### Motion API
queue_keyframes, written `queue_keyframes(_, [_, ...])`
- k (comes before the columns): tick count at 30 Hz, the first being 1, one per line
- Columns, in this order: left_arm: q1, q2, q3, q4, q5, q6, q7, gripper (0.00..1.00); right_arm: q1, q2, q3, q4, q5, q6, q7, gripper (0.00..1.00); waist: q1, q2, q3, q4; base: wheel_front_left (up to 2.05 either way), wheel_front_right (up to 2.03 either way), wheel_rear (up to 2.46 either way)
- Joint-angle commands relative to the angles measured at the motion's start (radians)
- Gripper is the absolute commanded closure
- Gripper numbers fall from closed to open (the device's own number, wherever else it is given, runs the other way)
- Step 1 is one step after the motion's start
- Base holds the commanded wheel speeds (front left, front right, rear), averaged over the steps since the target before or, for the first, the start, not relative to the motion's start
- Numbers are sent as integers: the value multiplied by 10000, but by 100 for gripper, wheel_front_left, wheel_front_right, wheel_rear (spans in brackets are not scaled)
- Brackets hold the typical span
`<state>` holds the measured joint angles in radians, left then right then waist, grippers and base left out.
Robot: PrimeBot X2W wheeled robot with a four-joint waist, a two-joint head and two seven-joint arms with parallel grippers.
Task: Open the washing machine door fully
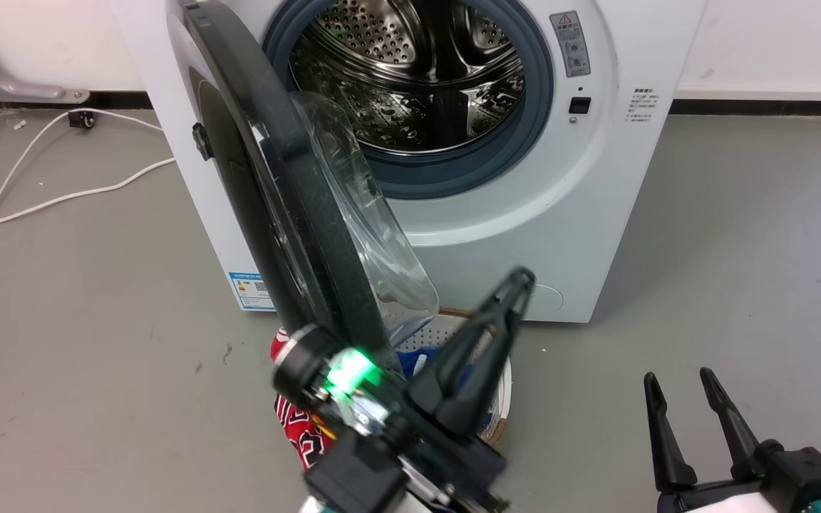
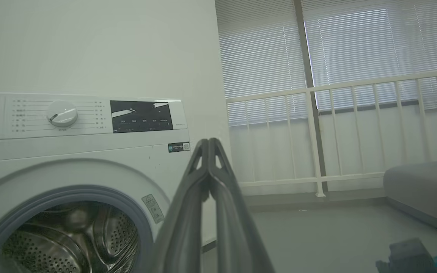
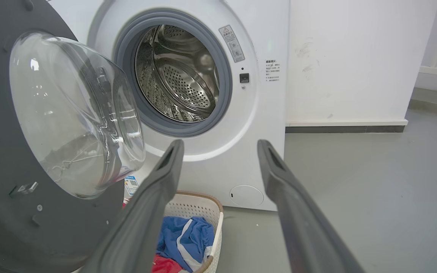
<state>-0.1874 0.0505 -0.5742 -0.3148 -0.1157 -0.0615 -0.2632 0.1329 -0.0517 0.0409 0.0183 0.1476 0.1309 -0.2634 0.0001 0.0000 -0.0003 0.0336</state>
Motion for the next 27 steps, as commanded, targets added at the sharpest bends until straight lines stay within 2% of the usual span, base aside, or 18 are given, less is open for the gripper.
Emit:
queue_keyframes(1, [159, 0, -103, 127, 27, -53, -23, 100, -92, 28, 8, -29, -26, -3, -17, 0, -1, 0, 1, -10, 0, 0, 0])
queue_keyframes(8, [775, 0, -767, 856, 178, -277, -23, 100, -33, 28, 14, -33, 31, -3, -19, 0, -1, 0, 28, 60, 0, 0, 0])
queue_keyframes(14, [1268, 56, -958, 1430, 225, -376, -23, 100, -82, 28, 40, 18, 3, -3, -17, 0, -1, 0, 65, 148, 0, 0, 0])
queue_keyframes(27, [1747, 72, 286, 2972, 153, -292, -23, 100, -268, 28, 145, 170, 1, -3, -17, 0, -1, 0, 174, 92, 0, 0, 0])
